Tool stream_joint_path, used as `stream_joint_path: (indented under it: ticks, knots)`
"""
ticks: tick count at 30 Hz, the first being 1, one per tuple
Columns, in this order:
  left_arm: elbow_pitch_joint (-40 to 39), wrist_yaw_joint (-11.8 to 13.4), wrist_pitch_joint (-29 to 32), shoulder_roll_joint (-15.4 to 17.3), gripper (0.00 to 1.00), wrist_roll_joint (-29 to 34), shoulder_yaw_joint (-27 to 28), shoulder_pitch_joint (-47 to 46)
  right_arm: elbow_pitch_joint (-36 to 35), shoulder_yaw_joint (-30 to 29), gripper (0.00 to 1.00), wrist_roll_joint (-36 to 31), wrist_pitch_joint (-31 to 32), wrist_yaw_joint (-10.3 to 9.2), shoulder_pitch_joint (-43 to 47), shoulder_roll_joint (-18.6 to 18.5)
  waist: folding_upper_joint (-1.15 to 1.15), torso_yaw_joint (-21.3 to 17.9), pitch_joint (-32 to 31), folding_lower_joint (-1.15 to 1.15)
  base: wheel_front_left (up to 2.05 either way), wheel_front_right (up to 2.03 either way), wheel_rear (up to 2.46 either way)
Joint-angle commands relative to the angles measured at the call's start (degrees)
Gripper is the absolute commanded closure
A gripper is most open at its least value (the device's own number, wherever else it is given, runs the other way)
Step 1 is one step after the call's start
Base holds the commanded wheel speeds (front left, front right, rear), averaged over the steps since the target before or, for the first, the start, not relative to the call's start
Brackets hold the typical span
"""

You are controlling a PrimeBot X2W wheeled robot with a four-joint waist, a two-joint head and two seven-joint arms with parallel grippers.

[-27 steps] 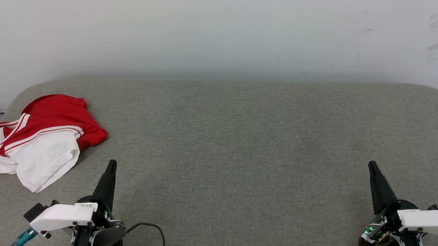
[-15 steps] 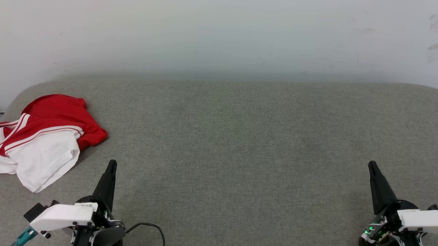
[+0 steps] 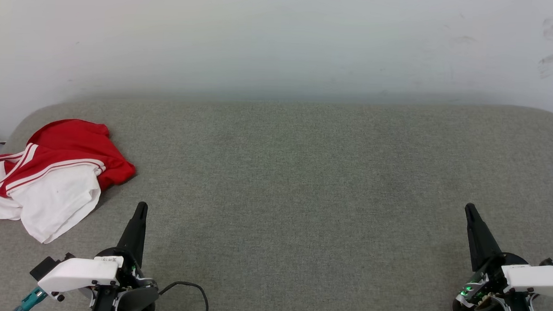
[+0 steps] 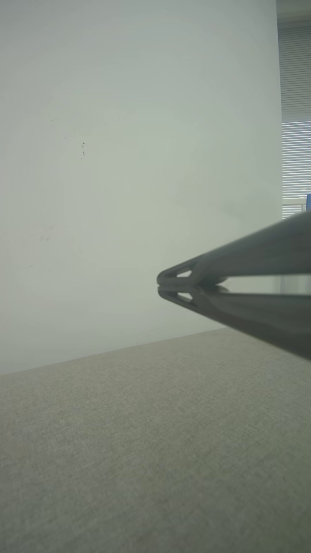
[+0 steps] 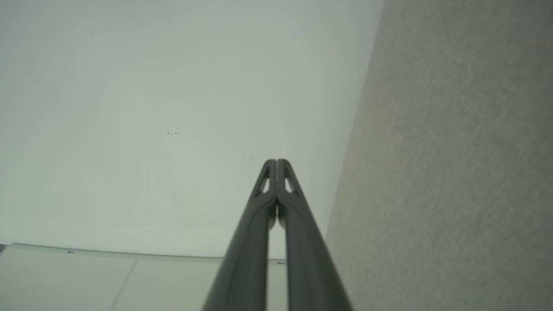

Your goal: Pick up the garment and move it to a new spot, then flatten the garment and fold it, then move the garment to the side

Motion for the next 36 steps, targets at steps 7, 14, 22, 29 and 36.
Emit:
stream_joint_path:
  ticks: [7,14,22,29,36]
  knots:
    - [-0.1,-0.2,0.0,0.1,1.00,-0.1,0.1,-0.3,0.0,0.0,1.00,-0.1,0.0,0.16,-0.6,0.2,0.00,0.0,0.0,0.00,0.00,0.00,0.00]
    - [-0.1,-0.2,0.0,0.1,1.00,-0.1,0.1,-0.3,0.0,0.0,1.00,-0.1,0.0,0.16,-0.6,0.2,0.00,0.0,0.0,0.00,0.00,0.00,0.00]
    - [0.6,0.1,-0.3,-0.1,0.00,0.0,-0.8,0.5,0.4,0.2,0.00,0.1,-0.3,-0.02,0.8,0.0,0.00,0.0,0.0,0.00,0.00,0.00,0.00]
    - [-0.8,0.0,-1.9,-0.1,0.00,0.0,-3.5,0.5,-1.6,1.1,0.00,0.1,-1.9,-0.01,1.8,0.0,0.00,0.2,0.0,0.00,0.00,0.00,0.00]
    - [-2.1,0.0,-3.9,0.2,0.00,1.0,-5.8,0.3,-3.6,1.9,0.00,-1.2,-3.8,0.00,2.7,-0.2,0.00,0.3,-0.1,0.00,0.00,0.00,0.00]
